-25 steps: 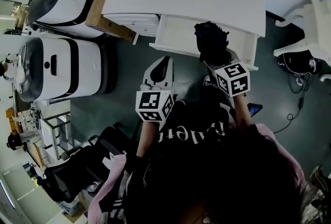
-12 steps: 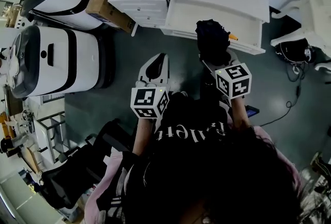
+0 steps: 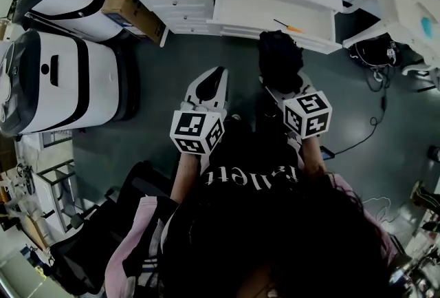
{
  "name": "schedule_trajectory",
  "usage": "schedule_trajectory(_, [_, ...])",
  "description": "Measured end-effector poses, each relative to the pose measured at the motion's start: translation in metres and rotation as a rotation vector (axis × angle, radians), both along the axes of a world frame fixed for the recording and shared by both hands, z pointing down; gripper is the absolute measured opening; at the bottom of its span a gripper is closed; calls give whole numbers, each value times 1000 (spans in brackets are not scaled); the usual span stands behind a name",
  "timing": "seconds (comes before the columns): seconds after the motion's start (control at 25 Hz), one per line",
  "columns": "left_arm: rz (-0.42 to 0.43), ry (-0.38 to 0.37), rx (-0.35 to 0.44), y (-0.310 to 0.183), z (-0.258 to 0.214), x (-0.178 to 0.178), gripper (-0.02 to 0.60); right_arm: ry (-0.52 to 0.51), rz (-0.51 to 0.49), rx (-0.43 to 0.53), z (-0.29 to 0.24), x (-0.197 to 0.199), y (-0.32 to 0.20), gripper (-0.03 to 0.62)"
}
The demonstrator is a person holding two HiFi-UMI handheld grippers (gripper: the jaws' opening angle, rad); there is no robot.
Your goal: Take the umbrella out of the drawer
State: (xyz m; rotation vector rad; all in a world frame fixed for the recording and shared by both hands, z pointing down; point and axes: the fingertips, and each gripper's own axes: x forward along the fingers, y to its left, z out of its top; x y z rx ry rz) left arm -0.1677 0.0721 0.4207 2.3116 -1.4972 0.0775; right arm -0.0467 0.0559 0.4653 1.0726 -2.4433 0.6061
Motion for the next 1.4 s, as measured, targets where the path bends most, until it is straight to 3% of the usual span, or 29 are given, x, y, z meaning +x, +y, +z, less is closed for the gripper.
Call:
schedule_trajectory(0.72, [-3,5,6,37,-8,15,31,-10,-48,-37,-5,-5,49,278])
schedule_trajectory(1.4, [2,3,42,58,-39,90,31,-47,-28,-32,-19,69,78,278])
